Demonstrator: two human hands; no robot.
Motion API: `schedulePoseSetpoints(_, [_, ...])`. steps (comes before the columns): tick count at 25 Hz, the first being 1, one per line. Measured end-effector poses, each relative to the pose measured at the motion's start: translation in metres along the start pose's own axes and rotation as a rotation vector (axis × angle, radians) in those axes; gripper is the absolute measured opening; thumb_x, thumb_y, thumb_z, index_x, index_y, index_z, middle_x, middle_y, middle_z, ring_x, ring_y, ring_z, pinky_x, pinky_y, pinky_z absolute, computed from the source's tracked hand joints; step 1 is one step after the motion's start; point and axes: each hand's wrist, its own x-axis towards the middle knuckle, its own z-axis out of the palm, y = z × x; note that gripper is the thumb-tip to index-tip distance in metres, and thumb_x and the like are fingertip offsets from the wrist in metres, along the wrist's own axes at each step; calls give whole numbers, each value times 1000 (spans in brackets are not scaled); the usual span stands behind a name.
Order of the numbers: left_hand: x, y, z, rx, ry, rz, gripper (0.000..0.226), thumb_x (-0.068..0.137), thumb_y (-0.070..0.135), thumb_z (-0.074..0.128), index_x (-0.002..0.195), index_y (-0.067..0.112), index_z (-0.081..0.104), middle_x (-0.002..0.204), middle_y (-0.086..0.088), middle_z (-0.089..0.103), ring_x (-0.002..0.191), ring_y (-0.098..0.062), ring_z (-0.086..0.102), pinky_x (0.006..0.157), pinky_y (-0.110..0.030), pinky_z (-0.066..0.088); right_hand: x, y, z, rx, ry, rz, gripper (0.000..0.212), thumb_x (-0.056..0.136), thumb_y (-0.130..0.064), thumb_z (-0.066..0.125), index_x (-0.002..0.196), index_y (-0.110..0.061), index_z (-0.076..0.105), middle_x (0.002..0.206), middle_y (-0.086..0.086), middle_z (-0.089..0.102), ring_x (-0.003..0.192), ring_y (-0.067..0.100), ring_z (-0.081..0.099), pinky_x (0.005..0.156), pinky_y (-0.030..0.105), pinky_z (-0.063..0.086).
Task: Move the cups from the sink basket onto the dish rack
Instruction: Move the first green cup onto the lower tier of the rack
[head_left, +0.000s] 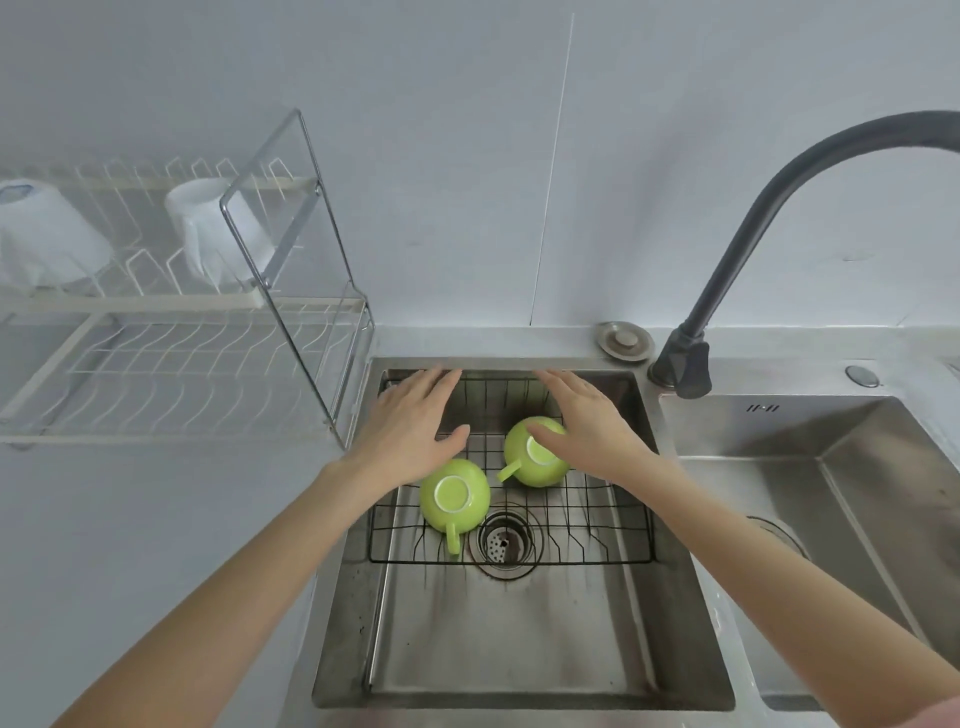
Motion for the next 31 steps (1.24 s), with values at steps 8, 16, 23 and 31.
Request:
schedulePoseSetpoints(8, [43,0,63,-107,-173,-43,65,90,39,44,145,16,17,155,-7,21,142,-22,23,115,-37,23,22,51,42,179,-135,192,65,89,-29,54,145,-14,25,153,9,28,143,23,22,117,36,22])
schedulePoseSetpoints(16, [93,11,124,-293,-314,-126,63,90,37,46,143,14,22,151,-6,30,138,-22,31,111,-36,29,47,91,77,383,-206,409,65,90,-27,53,145,-14,23,148,10,35,134,28,37,107,34,32])
schedulePoseSetpoints(23, [125,12,168,-502,-353,-320,62,88,37,51,140,11,29,147,-10,36,136,-23,34,109,-34,31,64,118,107,579,-191,606,62,89,-28,55,144,-15,27,142,12,44,131,26,42,104,31,35])
schedulePoseSetpoints(31, [141,18,192,-603,-297,-429,64,86,34,56,139,8,31,143,-11,42,131,-25,39,105,-31,32,75,130,126,741,-104,698,56,91,-24,54,141,-12,32,135,11,53,121,24,52,80,14,34])
